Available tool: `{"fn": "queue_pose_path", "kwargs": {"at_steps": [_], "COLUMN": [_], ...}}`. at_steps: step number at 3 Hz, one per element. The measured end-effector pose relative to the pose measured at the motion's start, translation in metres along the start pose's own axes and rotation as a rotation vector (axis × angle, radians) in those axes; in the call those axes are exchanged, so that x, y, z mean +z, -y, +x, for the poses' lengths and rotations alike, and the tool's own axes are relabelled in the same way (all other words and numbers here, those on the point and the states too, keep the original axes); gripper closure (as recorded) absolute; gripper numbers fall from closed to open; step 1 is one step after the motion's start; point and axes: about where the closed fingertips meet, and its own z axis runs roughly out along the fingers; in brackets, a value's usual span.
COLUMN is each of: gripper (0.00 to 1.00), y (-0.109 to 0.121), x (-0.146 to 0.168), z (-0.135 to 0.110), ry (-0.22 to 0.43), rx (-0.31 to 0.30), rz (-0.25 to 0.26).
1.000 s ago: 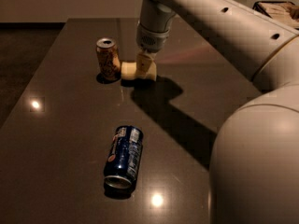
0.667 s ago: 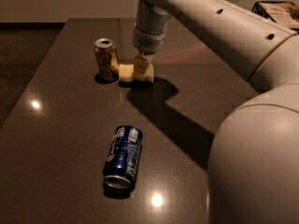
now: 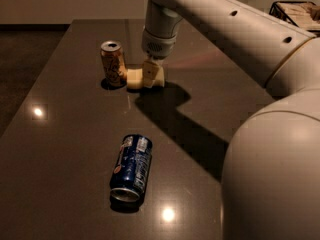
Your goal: Move sponge near orange can
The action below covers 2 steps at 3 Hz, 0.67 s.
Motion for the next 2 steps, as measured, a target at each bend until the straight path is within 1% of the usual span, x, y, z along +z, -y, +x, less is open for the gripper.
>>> {"fn": "queue_pose_path", "kwargs": {"at_steps": [1,2], "gripper": [0.00,0.00], "y": [0.0001,0.0001], "x": [0.0022,0.0023], "z": [-0.0008,-0.0008], "ry": [0.000,0.000], "rx": [-0.001,-0.001], "rz": [-0.001,-0.001]}}
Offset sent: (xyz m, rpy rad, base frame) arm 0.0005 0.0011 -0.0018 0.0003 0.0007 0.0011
